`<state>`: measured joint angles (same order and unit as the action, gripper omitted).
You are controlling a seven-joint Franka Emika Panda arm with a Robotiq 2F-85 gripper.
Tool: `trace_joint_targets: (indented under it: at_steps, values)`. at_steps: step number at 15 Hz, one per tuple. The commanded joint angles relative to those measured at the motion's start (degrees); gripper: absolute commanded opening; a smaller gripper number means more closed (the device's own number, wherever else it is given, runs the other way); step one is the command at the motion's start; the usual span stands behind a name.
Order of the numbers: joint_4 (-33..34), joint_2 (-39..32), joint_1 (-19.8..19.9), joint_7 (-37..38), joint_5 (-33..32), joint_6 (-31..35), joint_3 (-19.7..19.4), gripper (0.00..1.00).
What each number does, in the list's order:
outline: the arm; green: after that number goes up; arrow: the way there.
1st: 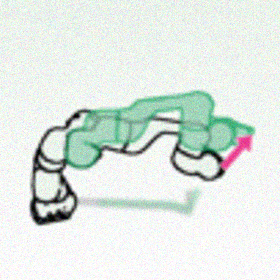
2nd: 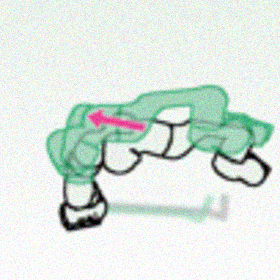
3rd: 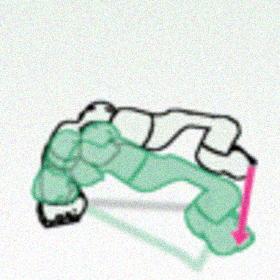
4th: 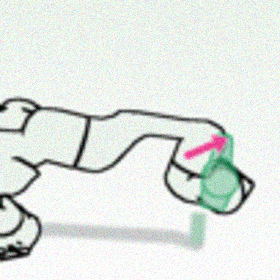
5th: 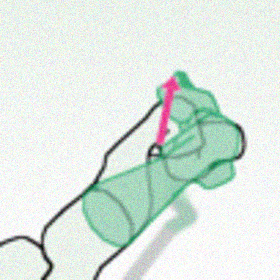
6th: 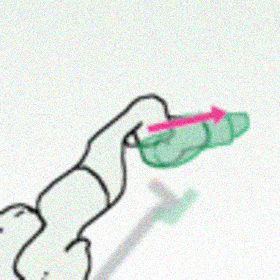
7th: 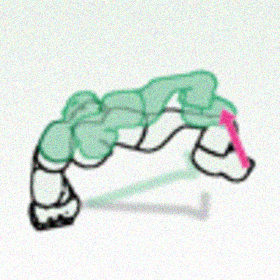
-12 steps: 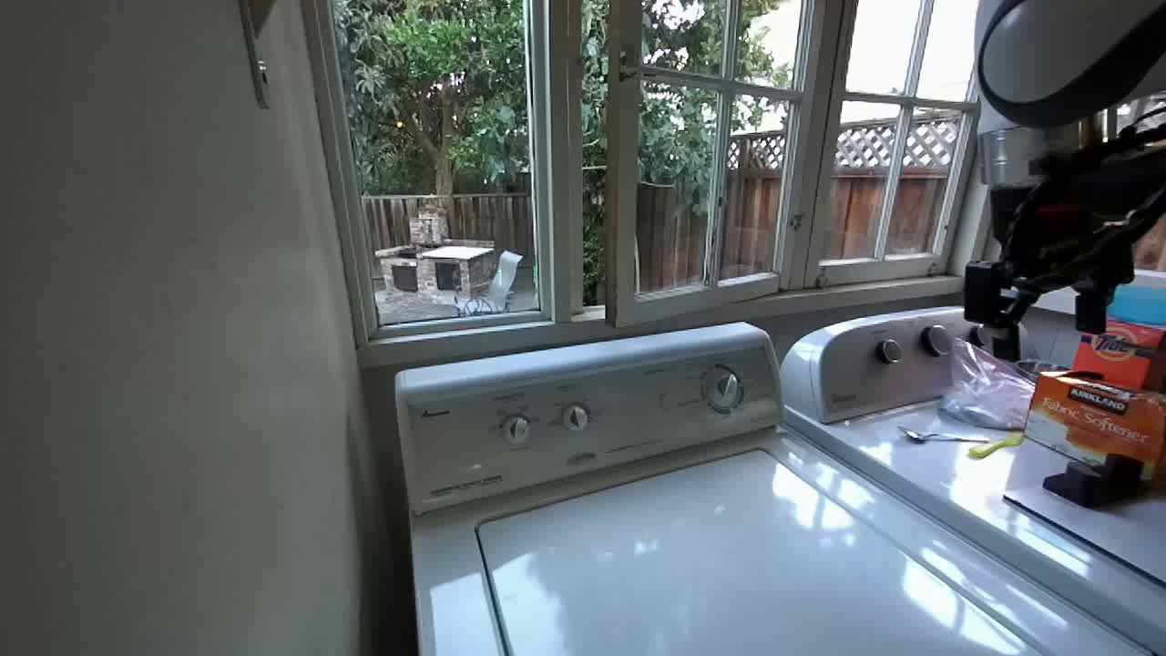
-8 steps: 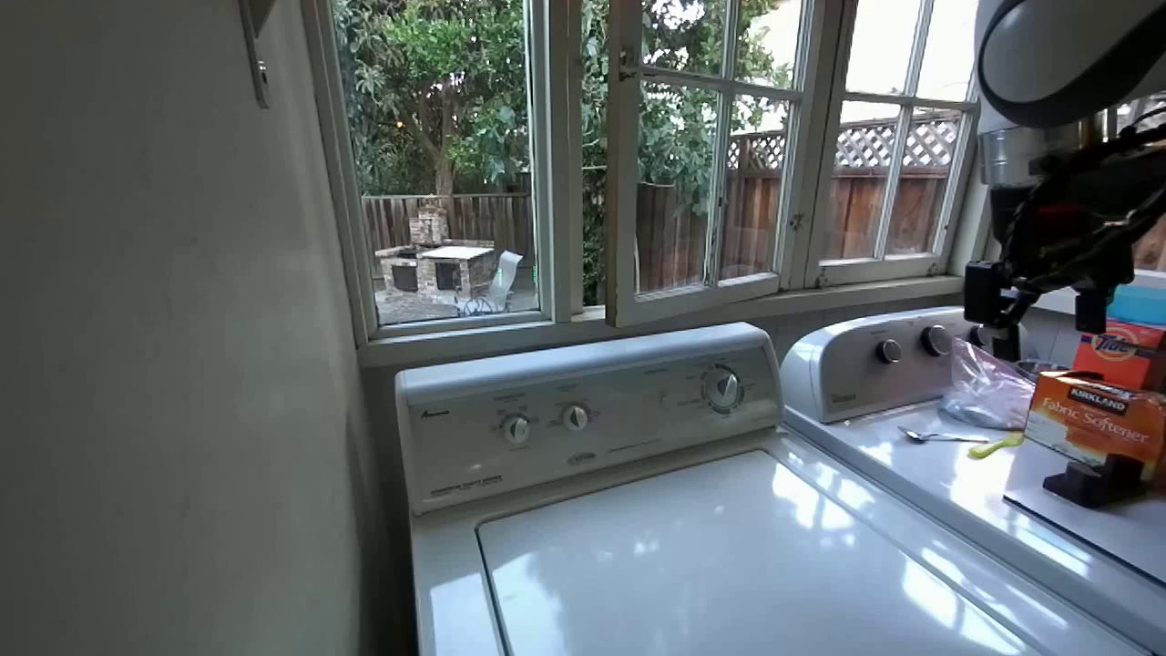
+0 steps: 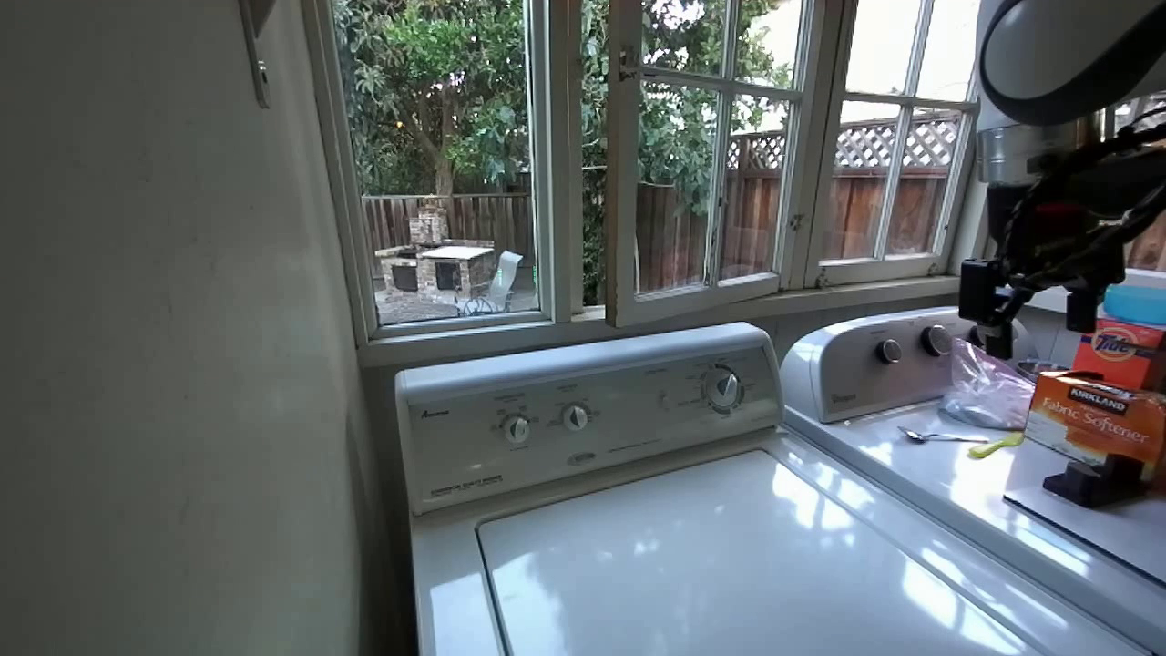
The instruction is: Push closed the window
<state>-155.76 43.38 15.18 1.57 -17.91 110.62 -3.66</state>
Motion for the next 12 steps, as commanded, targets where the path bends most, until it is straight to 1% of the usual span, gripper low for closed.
trace_joint_targets:
  at_steps: [1, 5, 9, 12]
  values:
    - [0.75, -0.42, -4.06, -1.82, 2.75, 8.94, -3.37, 1.00]
    - [3.65, -1.82, -8.47, -6.16, 7.09, 19.66, -5.24, 1.00]
    - [7.94, -1.37, -13.98, -12.83, 13.37, 25.72, -7.01, 1.00]
    - [11.84, -2.72, -18.19, -18.89, 16.14, 31.59, -9.17, 1.00]
